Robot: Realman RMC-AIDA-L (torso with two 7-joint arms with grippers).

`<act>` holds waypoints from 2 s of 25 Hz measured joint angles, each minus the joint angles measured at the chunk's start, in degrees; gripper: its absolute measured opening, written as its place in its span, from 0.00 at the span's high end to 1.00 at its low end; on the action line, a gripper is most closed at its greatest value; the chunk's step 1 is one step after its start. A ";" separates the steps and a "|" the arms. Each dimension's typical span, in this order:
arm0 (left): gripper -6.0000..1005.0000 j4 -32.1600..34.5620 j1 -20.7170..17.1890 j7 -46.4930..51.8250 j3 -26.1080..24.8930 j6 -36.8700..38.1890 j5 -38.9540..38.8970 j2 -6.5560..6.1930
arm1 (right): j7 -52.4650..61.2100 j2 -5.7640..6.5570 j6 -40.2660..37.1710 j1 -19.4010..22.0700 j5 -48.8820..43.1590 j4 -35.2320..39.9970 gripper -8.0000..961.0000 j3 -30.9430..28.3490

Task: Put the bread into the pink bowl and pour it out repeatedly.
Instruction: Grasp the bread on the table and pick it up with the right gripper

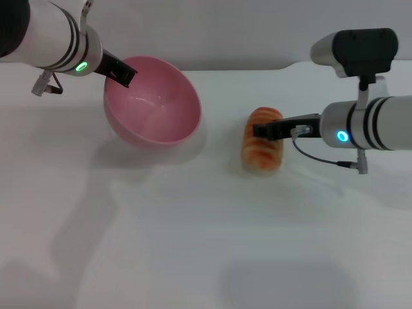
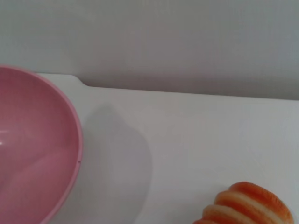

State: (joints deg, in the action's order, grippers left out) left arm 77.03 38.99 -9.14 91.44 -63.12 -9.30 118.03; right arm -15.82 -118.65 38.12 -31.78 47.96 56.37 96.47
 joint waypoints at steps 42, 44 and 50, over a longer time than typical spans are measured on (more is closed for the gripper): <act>0.86 -4.42 1.72 0.16 1.87 0.35 -0.75 0.27 | 5.06 -0.53 -0.13 4.53 -1.48 7.74 0.71 3.00; 0.86 -4.44 1.86 0.13 1.86 0.40 -0.74 0.28 | 5.16 -0.51 -0.39 4.54 -1.54 7.30 0.62 2.70; 0.86 -4.44 2.16 0.10 1.87 0.41 -0.67 0.23 | 5.80 -0.31 -0.61 4.53 -1.88 6.56 0.28 2.35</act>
State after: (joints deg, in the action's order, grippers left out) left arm 72.59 41.15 -9.04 93.31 -62.71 -9.97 118.26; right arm -10.02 -118.96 37.51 -27.24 46.09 62.93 98.81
